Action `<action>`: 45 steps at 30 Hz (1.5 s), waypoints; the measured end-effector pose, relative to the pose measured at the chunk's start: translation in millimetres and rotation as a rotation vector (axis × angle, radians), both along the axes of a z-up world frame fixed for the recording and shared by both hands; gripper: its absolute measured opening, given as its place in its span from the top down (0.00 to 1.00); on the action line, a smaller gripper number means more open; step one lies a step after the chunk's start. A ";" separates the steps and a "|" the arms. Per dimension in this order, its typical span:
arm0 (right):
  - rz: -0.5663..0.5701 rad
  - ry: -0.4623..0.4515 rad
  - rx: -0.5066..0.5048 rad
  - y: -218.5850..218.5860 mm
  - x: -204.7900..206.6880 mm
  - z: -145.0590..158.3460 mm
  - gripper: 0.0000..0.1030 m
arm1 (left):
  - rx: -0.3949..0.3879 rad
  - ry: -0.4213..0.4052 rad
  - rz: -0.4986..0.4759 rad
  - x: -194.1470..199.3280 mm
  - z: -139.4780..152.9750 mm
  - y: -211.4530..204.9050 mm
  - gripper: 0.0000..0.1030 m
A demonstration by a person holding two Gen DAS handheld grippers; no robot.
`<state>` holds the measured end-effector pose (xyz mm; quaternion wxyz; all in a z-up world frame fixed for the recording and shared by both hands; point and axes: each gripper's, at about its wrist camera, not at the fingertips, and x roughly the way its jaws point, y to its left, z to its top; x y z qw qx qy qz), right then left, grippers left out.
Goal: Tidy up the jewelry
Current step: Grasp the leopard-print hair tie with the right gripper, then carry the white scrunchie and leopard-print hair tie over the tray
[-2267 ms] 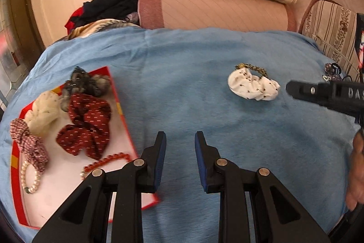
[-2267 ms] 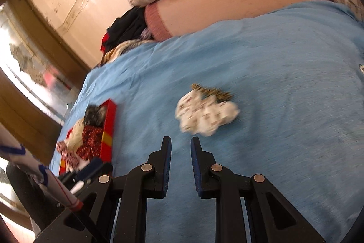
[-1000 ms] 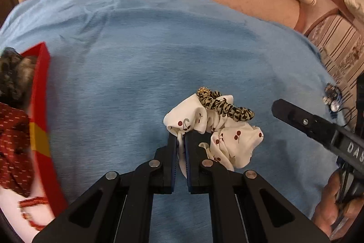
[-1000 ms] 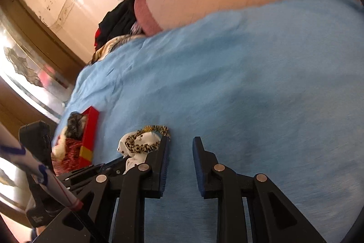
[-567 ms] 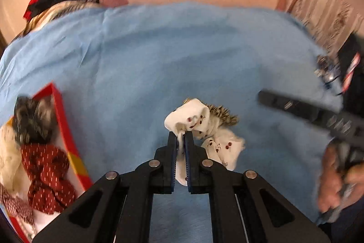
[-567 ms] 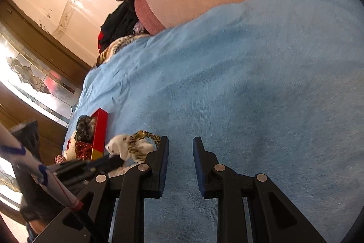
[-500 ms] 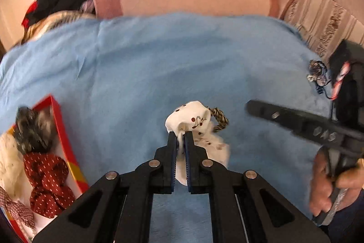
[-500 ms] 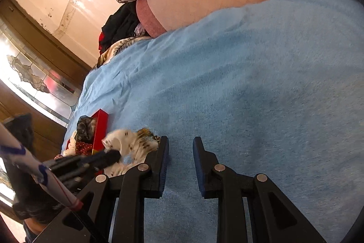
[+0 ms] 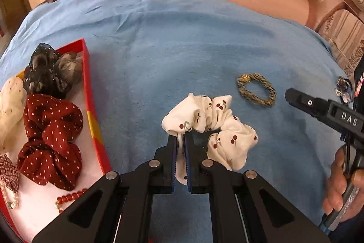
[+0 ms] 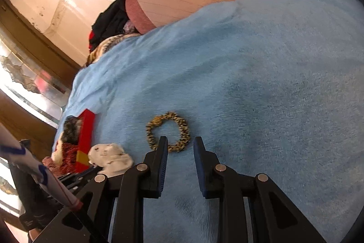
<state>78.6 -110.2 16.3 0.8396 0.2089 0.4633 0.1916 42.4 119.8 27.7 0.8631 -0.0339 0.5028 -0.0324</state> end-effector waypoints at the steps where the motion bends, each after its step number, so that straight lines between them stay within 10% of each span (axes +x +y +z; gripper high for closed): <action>1: 0.003 0.000 -0.006 2.1 1.8 -1.0 0.75 | 0.011 -0.008 0.003 2.0 -0.8 -1.1 0.94; 9: 0.038 -0.033 -0.218 42.6 24.4 -11.9 0.76 | 0.110 -0.041 0.024 11.9 -11.7 -18.6 0.81; 13: 0.028 -0.067 -0.337 52.1 18.0 -9.2 0.92 | 0.138 -0.067 0.031 14.3 -11.0 -23.4 0.80; 45: -0.067 -0.245 -0.183 13.5 -95.8 69.6 0.93 | 0.072 -0.302 -0.043 -36.0 46.4 -40.9 0.93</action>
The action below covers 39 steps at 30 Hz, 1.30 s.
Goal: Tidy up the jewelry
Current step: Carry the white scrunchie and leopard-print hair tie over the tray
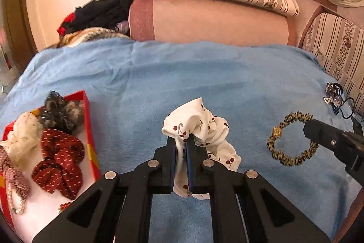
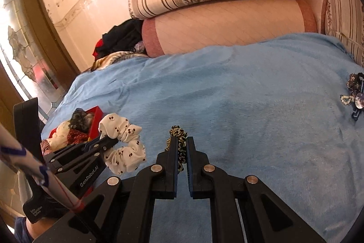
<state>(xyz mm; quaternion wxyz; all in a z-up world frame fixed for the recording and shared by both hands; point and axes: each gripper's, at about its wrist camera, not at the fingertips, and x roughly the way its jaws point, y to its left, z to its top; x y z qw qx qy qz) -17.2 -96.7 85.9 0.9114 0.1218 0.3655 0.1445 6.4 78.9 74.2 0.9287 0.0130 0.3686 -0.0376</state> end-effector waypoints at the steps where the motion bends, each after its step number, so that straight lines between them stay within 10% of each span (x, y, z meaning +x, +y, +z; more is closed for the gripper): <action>1: -0.001 -0.006 -0.002 0.3 -6.5 1.3 0.93 | 0.006 -0.012 -0.001 -4.7 2.6 -0.1 0.93; 39: 0.188 -0.003 -0.093 108.2 -83.7 38.6 0.93 | -0.115 -0.139 0.202 -129.0 49.8 137.3 0.93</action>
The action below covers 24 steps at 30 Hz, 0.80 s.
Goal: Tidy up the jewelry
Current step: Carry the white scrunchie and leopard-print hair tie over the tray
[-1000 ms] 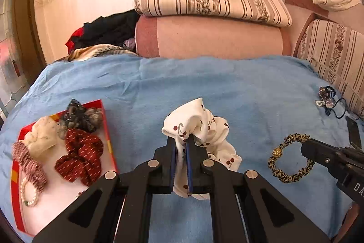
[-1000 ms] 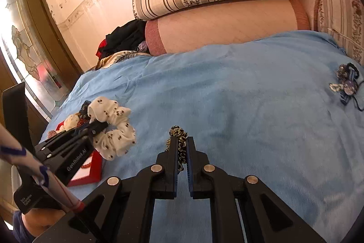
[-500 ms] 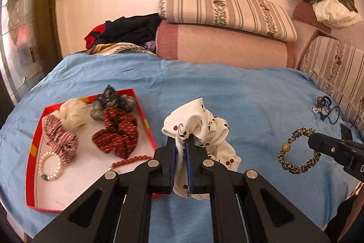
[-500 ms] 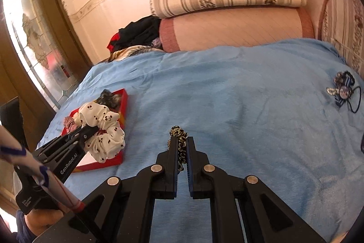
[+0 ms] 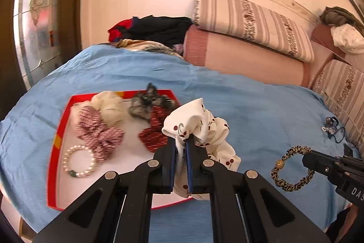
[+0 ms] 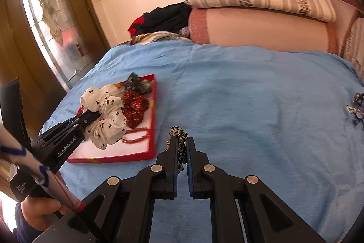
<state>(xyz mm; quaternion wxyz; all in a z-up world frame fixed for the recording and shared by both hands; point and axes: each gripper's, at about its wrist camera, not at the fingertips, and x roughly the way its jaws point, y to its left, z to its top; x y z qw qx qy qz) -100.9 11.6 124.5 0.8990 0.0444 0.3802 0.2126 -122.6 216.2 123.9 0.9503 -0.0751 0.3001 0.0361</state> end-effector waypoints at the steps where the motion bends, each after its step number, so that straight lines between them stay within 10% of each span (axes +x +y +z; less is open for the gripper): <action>1: 0.010 -0.001 -0.004 5.6 0.8 0.2 0.93 | -0.004 0.009 0.005 0.3 -1.5 7.1 0.93; 24: 0.239 0.099 0.068 139.3 31.7 -26.4 0.93 | -0.074 0.179 0.200 -6.9 -45.6 108.7 0.93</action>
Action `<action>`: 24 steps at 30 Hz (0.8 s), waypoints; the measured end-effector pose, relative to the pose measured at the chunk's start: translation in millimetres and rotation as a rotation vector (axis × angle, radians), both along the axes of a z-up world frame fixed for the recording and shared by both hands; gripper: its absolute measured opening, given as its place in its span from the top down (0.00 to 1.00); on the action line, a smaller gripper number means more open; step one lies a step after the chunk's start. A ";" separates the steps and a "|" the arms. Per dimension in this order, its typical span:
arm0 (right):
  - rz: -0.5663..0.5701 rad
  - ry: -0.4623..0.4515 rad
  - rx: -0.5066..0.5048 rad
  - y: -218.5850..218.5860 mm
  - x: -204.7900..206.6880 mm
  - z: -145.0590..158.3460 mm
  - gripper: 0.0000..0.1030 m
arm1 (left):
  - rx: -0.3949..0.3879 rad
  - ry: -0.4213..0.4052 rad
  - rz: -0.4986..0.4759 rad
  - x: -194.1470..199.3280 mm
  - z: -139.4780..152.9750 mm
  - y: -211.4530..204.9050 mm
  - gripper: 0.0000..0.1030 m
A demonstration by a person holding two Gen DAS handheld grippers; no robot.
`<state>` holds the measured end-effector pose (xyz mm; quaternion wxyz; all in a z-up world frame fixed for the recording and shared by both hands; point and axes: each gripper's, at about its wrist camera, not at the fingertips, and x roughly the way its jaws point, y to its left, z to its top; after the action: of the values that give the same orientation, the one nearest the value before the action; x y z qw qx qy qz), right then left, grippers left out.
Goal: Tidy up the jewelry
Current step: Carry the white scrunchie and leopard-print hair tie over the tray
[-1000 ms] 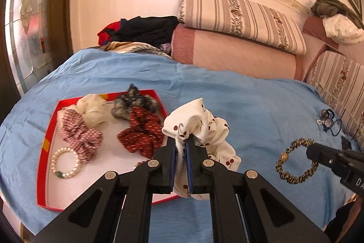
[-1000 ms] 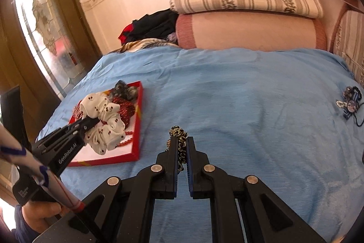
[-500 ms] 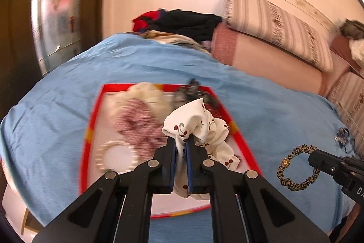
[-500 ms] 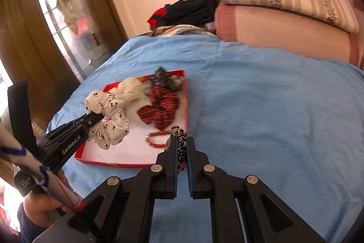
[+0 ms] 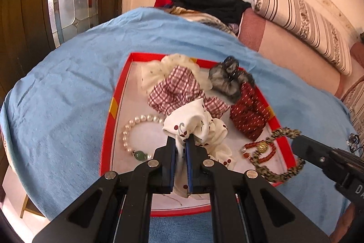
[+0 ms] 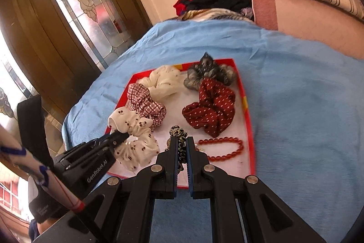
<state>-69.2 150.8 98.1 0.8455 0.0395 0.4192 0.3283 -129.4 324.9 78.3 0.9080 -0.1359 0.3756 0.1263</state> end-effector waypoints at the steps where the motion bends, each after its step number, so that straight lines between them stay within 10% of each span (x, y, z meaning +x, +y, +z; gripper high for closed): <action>1: -0.001 0.005 -0.003 1.7 1.2 -2.1 0.93 | 0.004 0.009 -0.003 1.1 -1.9 -1.4 0.93; 24: -0.040 0.061 -0.147 -2.2 21.9 -58.8 0.90 | 0.097 0.072 0.017 7.9 -14.8 -13.6 0.92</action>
<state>-47.2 148.7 39.3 0.8393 -0.0046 0.4670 0.2783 -121.5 311.4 63.4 0.8982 -0.0903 0.4006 0.1567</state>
